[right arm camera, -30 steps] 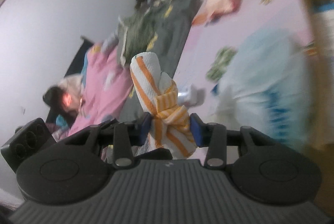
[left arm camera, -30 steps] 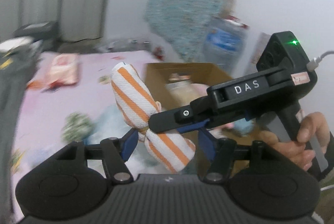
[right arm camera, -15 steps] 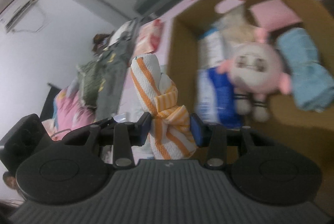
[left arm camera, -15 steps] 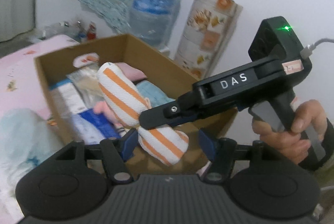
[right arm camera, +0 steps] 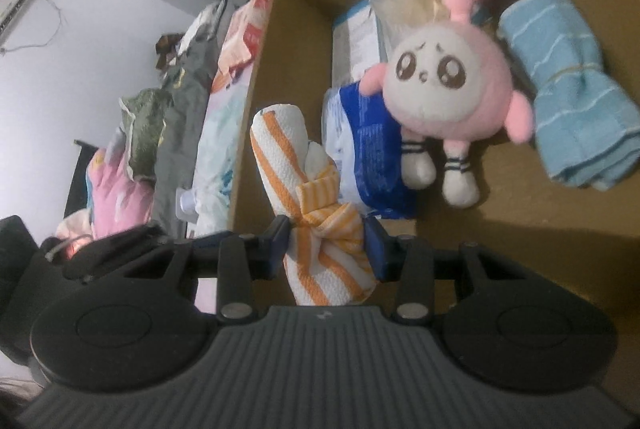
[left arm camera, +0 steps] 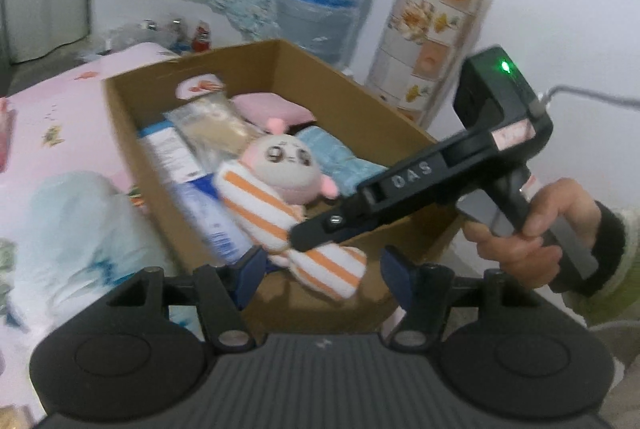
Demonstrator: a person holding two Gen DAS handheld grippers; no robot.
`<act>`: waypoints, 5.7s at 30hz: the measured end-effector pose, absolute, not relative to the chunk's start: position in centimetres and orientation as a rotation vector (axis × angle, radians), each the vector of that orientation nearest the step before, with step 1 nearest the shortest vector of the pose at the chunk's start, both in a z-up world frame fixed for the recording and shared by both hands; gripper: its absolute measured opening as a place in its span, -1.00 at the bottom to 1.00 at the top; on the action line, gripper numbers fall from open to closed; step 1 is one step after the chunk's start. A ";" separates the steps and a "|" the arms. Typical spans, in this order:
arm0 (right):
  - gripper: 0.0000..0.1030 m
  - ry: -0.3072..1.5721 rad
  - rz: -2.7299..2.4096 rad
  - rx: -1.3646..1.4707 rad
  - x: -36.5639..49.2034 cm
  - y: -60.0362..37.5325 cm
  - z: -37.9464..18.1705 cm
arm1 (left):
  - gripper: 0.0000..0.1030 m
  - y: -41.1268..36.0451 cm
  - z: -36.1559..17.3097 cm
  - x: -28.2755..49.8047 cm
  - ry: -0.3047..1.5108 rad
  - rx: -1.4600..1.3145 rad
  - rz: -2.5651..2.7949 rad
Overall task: Organize soft objects
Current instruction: 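Carry the striped towel roll with the right gripper into the box and release, then move the right gripper to the white yogurt cup and grasp it, then lift the yogurt cup off the bed with the right gripper, then carry the yogurt cup with the right gripper into the box and release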
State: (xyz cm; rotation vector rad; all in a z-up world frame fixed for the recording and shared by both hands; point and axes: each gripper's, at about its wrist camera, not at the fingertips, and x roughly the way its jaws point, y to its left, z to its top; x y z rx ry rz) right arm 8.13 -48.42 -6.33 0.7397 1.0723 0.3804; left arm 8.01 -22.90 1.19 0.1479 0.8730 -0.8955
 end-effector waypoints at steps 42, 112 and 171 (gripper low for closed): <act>-0.05 0.917 0.653 0.613 14.3 -29.7 1.2 | 0.32 1.4 -2.3 6.8 0.779 0.030 -0.135; -0.37 1.322 0.588 0.694 27.8 -12.6 -11.6 | 0.21 5.5 -5.7 13.6 0.826 -0.010 -0.178; -0.54 0.931 0.260 0.939 8.4 -46.4 1.3 | 0.18 -23.3 3.3 10.8 0.871 0.067 -0.774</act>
